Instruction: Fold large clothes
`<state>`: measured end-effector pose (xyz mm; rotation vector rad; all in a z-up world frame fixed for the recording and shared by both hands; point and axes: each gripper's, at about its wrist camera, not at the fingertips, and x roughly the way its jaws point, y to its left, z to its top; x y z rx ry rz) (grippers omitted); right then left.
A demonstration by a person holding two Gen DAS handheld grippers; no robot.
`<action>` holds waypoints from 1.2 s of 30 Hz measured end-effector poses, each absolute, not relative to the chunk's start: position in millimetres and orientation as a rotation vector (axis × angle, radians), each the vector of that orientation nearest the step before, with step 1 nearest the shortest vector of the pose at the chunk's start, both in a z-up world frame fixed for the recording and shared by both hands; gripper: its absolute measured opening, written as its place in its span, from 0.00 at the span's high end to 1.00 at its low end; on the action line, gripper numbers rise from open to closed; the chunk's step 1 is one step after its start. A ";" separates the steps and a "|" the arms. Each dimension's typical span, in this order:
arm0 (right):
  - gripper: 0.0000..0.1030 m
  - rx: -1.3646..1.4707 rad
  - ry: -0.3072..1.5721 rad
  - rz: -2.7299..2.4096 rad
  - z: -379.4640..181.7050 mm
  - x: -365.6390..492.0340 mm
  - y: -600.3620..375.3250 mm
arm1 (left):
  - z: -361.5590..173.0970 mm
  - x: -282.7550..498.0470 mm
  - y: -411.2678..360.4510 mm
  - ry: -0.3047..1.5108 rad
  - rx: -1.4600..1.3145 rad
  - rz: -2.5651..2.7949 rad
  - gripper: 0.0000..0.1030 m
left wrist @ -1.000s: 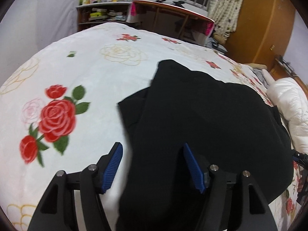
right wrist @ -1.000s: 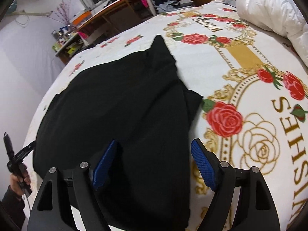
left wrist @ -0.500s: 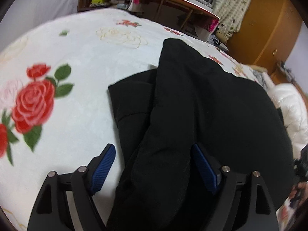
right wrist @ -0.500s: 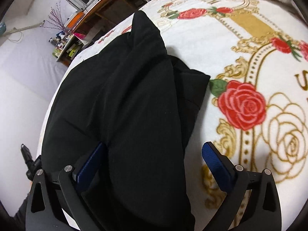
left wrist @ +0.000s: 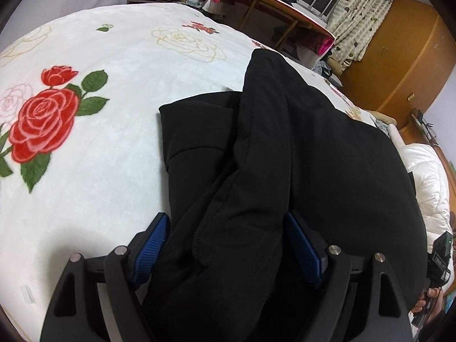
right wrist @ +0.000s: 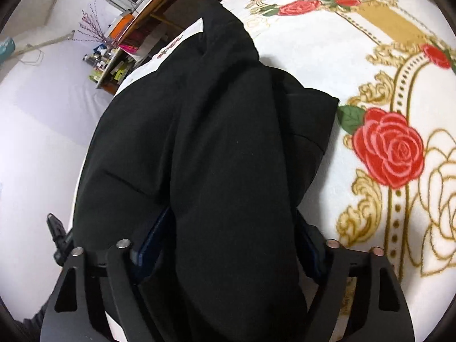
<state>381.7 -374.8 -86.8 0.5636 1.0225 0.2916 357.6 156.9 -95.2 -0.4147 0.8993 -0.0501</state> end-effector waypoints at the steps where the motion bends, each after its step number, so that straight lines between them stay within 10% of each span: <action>1: 0.28 0.572 1.014 0.288 -87.0 379.7 -374.9 | -94.9 357.7 155.1 0.900 -0.410 -0.043 0.18; 13: 0.43 0.568 1.029 0.296 -81.9 394.4 -366.9 | -89.5 369.0 143.6 0.920 -0.404 -0.069 0.35; 20: 0.60 0.530 1.019 0.292 -70.7 394.0 -363.4 | -68.1 370.8 124.9 0.916 -0.293 -0.049 0.67; 36: 0.73 0.429 0.934 0.277 -13.5 364.1 -357.5 | -7.6 353.6 122.2 0.845 -0.203 -0.030 0.76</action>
